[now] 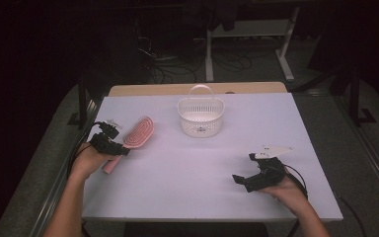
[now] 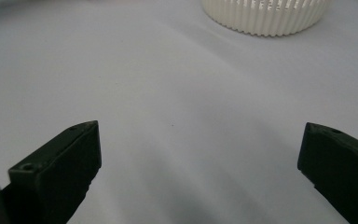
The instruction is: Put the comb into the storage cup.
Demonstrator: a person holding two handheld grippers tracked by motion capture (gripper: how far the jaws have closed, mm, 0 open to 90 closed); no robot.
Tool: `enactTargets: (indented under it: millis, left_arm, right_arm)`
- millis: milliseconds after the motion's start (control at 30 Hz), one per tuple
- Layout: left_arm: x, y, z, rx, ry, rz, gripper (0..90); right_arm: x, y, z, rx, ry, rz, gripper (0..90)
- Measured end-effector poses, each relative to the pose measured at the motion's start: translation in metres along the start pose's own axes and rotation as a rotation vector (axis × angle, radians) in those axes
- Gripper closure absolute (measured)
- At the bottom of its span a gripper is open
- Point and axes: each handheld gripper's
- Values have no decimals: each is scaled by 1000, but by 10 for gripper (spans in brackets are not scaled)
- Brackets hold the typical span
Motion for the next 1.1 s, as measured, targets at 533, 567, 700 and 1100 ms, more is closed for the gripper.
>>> enactTargets:
  millis: [533, 567, 700, 1100]
  left_arm:
    - [-13, 15, -2, -238, -26, -125, 704]
    - [-13, 15, -2, -238, -26, -125, 704]
    - [-18, 14, -1, -287, -42, -163, 704]
    - [-31, 18, 1, -392, -75, -238, 704]
  right_arm:
    - [0, 0, 0, 0, 1, 0, 0]
    - [0, 0, 0, -1, 1, 0, 0]
    - [-1, 1, 0, -5, -1, -1, 0]
    - [0, 1, 0, -6, 0, 2, 0]
Point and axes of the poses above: each handheld gripper's, and its own axes: y roughly backward along the jaws, z roughly out of its top, x roughly to its left, and after that the axes turned 3 degrees about y, right-handed
